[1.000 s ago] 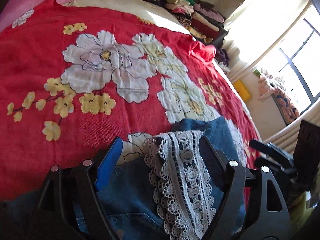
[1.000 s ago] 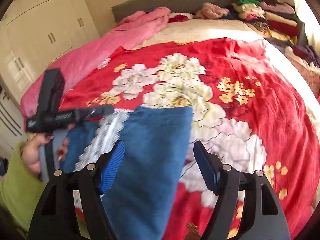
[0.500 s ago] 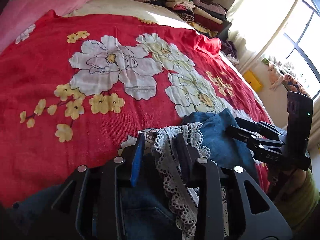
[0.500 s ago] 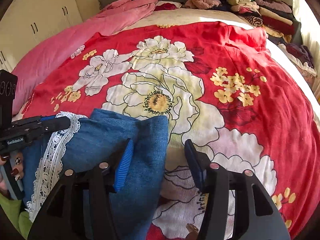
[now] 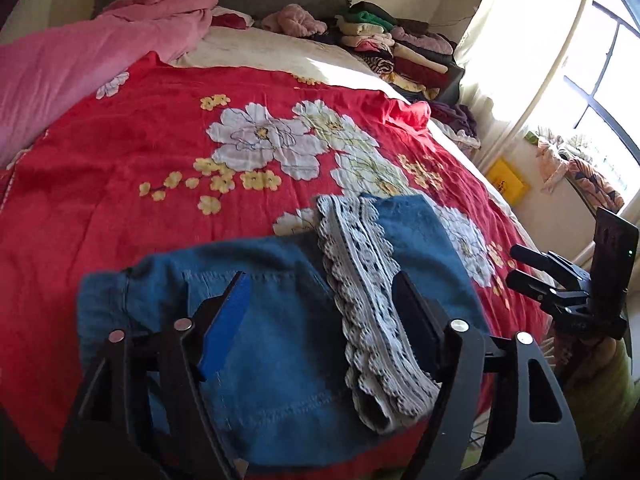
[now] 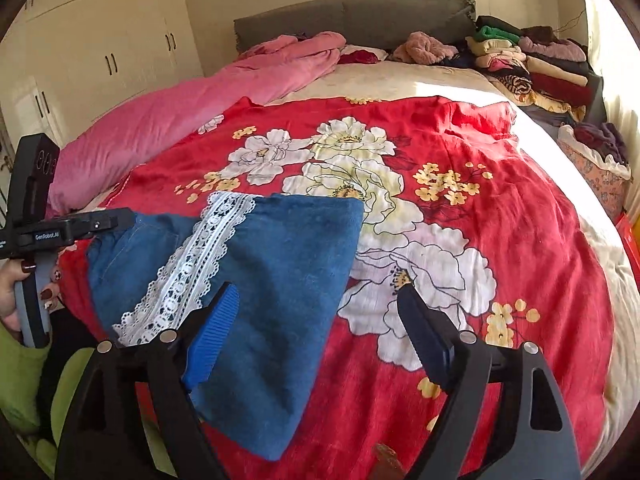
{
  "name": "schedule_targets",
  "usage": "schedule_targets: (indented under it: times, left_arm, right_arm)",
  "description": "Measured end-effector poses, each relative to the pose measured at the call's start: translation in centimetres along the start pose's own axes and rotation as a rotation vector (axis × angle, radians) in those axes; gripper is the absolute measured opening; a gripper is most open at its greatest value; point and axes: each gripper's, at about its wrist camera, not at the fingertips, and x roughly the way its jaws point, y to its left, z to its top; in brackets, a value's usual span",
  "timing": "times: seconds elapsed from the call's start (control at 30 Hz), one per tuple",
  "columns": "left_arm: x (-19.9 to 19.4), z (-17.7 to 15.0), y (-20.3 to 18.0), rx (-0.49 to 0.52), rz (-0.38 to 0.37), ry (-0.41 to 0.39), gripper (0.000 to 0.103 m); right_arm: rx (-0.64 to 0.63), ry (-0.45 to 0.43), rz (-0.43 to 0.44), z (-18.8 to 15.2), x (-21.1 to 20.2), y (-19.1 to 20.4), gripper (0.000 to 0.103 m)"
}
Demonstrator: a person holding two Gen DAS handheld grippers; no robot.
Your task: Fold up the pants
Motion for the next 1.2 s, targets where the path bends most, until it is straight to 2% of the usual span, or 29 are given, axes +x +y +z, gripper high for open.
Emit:
schedule_targets:
  times: [0.07, 0.2, 0.37, 0.5, 0.57, 0.6, 0.63, 0.67, 0.8, 0.9, 0.97, 1.07, 1.13, 1.2]
  left_arm:
    - [-0.2, -1.3, -0.6, -0.009, -0.020, 0.026, 0.073]
    - [-0.7, -3.0, -1.2, -0.022, -0.005, 0.055, 0.073]
    - [0.6, -4.3, -2.4, -0.073, -0.067, 0.124, 0.073]
    - [3.0, -5.2, -3.6, -0.058, -0.012, 0.191, 0.073]
    - [4.0, -5.5, -3.5, -0.080, -0.011, 0.211, 0.072]
    - [4.3, -5.7, -3.7, -0.080, -0.022, 0.217, 0.061]
    - [4.6, -5.8, -4.1, -0.072, -0.036, 0.223, 0.043]
    - [4.9, -6.0, -4.5, -0.065, -0.042, 0.231, 0.014]
    - [3.0, -6.2, -5.0, -0.033, -0.047, 0.201, 0.011]
    - [2.3, -6.5, -4.6, -0.010, 0.005, 0.202, 0.014]
    - [3.0, -7.0, -4.3, -0.028, 0.005, 0.231, 0.019]
    - [3.3, -7.2, -4.2, -0.028, 0.010, 0.237, 0.024]
    - [3.2, -7.1, -4.1, -0.029, 0.017, 0.232, 0.028]
    - [3.1, -7.2, -4.0, -0.029, 0.017, 0.229, 0.031]
  right_arm:
    - [-0.021, -0.004, -0.002, -0.4, -0.5, 0.7, 0.084]
    - [-0.061, -0.011, 0.013, -1.3, -1.1, 1.9, 0.084]
    - [-0.044, 0.008, 0.039, -2.4, -1.2, 2.0, 0.084]
    - [-0.034, -0.006, 0.038, -2.8, -2.0, 1.5, 0.084]
    - [-0.025, -0.007, 0.042, -3.1, -2.3, 1.2, 0.084]
    - [-0.022, -0.006, 0.040, -3.2, -2.2, 1.1, 0.084]
    - [-0.016, 0.000, 0.038, -3.3, -2.0, 1.0, 0.084]
    - [-0.009, 0.006, 0.039, -3.4, -1.8, 0.9, 0.084]
    - [-0.012, 0.001, 0.081, -3.4, -2.1, 1.6, 0.083]
    - [-0.066, 0.006, 0.119, -3.1, -1.6, 3.4, 0.083]
    - [-0.099, 0.037, 0.137, -3.0, -0.2, 4.6, 0.079]
    - [-0.131, 0.118, 0.132, -3.6, 2.4, 5.6, 0.065]
    - [-0.114, 0.189, 0.108, -4.5, 4.3, 5.3, 0.063]
    - [-0.092, 0.216, 0.108, -5.4, 5.2, 4.7, 0.062]
